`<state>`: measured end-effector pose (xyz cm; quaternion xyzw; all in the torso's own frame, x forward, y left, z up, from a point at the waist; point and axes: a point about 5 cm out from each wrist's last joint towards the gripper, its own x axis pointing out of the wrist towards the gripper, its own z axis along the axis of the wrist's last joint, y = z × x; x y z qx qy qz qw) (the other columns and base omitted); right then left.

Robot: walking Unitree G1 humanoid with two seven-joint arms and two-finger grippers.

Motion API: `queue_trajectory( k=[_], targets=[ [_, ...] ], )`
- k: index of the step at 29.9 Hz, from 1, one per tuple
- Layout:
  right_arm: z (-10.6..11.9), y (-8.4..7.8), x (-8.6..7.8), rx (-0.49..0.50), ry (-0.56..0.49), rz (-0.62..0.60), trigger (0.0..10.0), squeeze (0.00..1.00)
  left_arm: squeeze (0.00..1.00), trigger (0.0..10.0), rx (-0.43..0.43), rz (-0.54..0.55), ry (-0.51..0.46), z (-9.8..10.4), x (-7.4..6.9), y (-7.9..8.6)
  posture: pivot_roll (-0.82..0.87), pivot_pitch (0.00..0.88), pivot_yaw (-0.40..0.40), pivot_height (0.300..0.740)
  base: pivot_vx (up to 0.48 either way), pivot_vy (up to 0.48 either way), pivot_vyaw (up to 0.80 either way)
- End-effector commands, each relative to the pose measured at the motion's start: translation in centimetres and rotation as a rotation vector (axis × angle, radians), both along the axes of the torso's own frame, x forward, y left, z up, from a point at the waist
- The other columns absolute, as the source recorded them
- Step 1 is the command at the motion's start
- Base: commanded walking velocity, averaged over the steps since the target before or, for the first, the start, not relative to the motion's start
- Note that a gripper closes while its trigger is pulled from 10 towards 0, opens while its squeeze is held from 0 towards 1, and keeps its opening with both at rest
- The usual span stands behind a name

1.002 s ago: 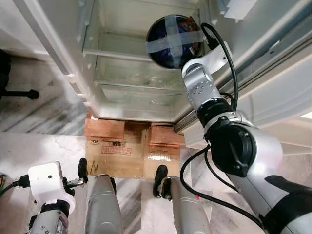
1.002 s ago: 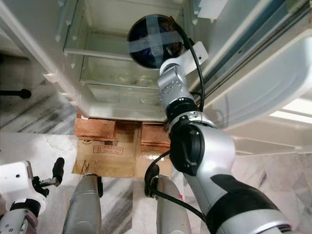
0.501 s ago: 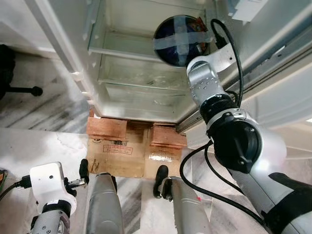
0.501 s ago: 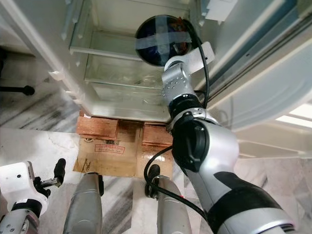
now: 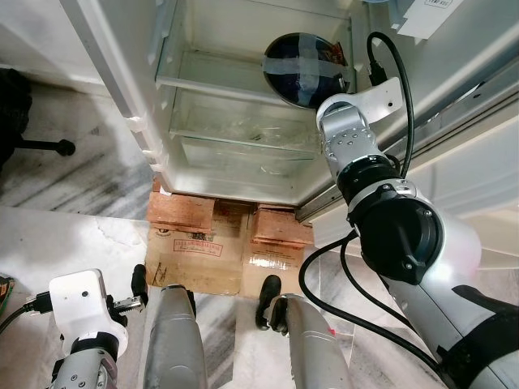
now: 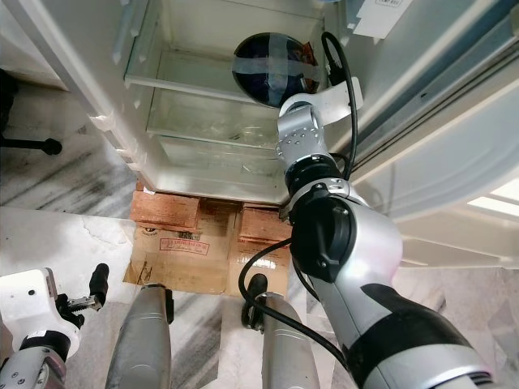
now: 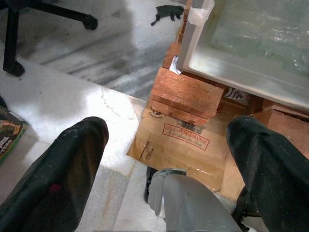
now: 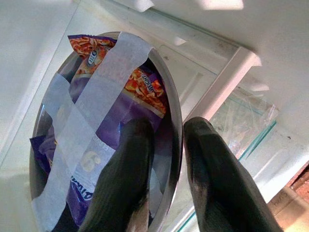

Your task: Restocking fridge

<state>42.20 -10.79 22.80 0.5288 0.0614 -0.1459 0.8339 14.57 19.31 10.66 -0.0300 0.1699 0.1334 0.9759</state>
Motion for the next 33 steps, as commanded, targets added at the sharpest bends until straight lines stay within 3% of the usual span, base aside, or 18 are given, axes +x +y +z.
queue_trajectory(
  k=[1, 5, 9, 15, 19, 25, 31, 33],
  targets=[
    [-1.0, -2.4, -0.1, 0.037, 0.031, -0.088, 10.0, 0.99, 0.00, 10.0, -0.004, 0.014, 0.029, -0.3, -0.5, 0.1, 0.30, 0.471, -0.148, 0.740, 0.000, 0.000, 0.00],
    [-0.4, -2.2, 0.0, 0.024, -0.012, -0.069, 10.0, 1.00, 0.00, 10.0, -0.004, 0.015, 0.025, -0.3, -0.4, 0.2, 0.30, 0.461, -0.148, 0.740, 0.000, 0.000, 0.00],
    [0.6, -2.0, 0.2, -0.052, -0.086, -0.029, 10.0, 1.00, 0.00, 10.0, 0.001, 0.011, 0.007, -0.3, 0.2, 0.3, 0.29, 0.441, -0.152, 0.740, 0.000, 0.000, 0.00],
    [1.1, -2.7, 0.3, -0.245, -0.167, 0.025, 10.0, 1.00, 0.00, 10.0, 0.007, 0.001, -0.042, 0.0, 1.4, 0.3, 0.27, 0.415, -0.157, 0.740, 0.000, 0.000, 0.00],
    [1.3, -4.1, 0.3, -0.394, -0.212, 0.033, 10.0, 1.00, 0.00, 10.0, 0.019, -0.021, -0.085, 0.3, 2.5, 0.0, 0.26, 0.383, -0.155, 0.740, 0.000, 0.000, 0.00],
    [1.4, -4.6, 0.2, -0.494, -0.242, 0.057, 10.0, 1.00, 0.00, 10.0, 0.033, -0.046, -0.117, 0.4, 3.7, -0.2, 0.25, 0.358, -0.153, 0.740, 0.000, 0.000, 0.00],
    [0.8, -4.2, -0.1, -0.659, -0.363, 0.214, 10.0, 1.00, 0.00, 10.0, 0.039, -0.056, -0.168, 0.9, 4.9, -0.4, 0.23, 0.329, -0.159, 0.740, 0.000, 0.000, 0.00],
    [-0.2, -3.5, -0.5, -0.741, -0.426, 0.337, 10.0, 1.00, 0.00, 10.0, 0.034, -0.046, -0.195, 1.0, 5.3, -0.2, 0.22, 0.314, -0.163, 0.740, 0.000, 0.000, 0.00]
  ],
)
